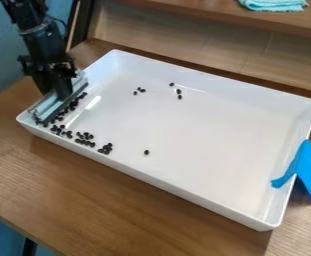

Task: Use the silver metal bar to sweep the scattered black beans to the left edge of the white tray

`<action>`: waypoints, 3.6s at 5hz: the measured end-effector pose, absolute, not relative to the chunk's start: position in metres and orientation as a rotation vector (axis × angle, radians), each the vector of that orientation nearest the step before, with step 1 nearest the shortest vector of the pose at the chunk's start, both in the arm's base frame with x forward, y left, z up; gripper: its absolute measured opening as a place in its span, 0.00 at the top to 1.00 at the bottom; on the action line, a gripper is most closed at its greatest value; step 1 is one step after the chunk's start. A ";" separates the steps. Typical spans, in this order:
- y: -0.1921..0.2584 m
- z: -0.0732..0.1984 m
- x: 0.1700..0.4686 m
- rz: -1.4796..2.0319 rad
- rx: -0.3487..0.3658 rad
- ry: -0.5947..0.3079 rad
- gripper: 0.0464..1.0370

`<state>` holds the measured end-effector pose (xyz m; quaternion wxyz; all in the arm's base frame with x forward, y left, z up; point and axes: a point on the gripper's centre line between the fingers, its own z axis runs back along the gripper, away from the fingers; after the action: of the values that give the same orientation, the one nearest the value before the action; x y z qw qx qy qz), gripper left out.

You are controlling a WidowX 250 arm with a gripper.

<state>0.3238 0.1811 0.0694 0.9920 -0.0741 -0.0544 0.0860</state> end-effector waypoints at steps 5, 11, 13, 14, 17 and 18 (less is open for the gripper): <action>0.004 0.065 0.352 0.171 -0.078 -0.168 0.67; 0.097 0.039 0.341 0.134 0.000 -0.192 0.67; 0.168 0.042 0.326 0.091 0.033 -0.185 0.67; 0.191 0.041 0.312 0.044 0.034 -0.162 0.67; 0.150 0.067 0.333 0.113 -0.149 -0.137 0.67; 0.096 0.081 0.356 0.118 -0.187 -0.101 0.67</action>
<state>0.3561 0.0956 0.0809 0.9926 -0.0933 -0.0505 0.0586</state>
